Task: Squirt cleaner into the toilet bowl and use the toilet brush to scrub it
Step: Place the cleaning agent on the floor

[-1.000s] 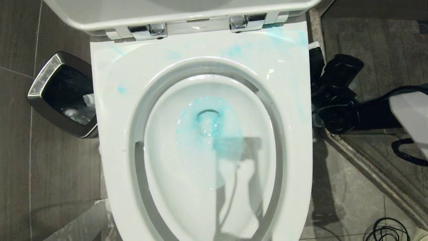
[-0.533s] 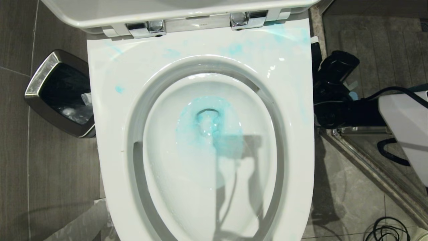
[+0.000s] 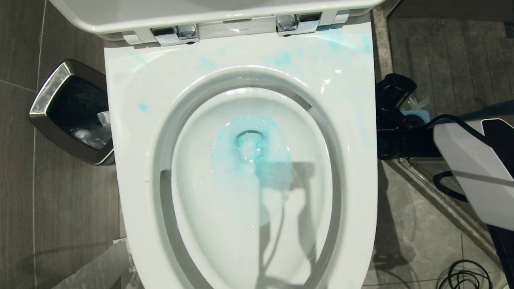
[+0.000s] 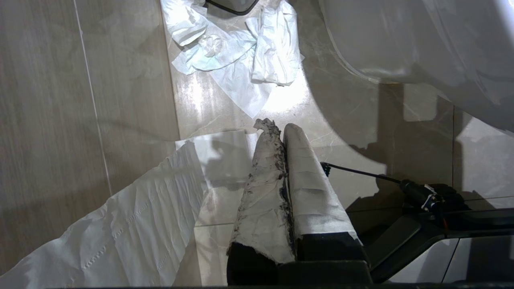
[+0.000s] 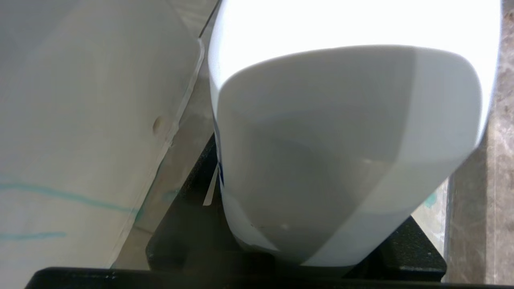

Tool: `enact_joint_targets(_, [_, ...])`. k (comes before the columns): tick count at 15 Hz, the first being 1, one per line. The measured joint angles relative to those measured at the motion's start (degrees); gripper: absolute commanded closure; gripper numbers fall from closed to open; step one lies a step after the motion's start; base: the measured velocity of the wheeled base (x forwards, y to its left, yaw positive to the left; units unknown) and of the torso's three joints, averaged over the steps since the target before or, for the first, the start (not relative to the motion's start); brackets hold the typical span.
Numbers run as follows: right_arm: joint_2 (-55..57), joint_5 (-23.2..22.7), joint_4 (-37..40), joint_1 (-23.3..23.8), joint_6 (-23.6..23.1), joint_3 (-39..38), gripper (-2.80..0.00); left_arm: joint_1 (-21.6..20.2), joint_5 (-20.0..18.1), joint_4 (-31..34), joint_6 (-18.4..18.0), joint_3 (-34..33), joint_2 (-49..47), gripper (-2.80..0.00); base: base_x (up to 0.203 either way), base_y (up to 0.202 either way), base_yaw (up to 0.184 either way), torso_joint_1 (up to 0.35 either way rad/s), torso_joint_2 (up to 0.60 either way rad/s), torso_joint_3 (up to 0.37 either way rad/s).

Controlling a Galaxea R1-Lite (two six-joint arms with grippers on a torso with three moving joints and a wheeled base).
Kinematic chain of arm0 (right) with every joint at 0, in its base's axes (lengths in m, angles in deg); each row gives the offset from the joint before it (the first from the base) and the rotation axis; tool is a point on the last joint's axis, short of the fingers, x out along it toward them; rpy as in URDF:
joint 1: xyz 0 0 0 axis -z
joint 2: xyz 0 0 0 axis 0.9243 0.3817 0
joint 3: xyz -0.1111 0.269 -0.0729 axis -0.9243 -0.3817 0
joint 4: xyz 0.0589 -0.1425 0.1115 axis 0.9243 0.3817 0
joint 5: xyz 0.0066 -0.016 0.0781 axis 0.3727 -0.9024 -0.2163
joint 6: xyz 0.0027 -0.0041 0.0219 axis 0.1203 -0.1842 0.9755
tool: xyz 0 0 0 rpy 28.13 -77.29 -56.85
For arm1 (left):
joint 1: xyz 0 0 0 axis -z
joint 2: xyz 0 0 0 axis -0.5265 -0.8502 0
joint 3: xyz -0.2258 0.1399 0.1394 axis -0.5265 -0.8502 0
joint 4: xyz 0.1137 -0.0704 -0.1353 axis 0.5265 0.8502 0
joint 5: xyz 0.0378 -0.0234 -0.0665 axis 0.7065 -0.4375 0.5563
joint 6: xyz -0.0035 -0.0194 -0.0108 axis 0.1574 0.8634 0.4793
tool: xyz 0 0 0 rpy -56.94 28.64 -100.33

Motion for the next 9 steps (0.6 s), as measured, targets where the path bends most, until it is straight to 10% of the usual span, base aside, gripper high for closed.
enact_joint_targets(9, [3.30,0.83,-0.33,0.00,0.10,4.93,0.00,0.00,-0.02,0.00,0.01,0.00,0.00,0.00,0.000,0.000,0.000,0.000,0.00,0.000])
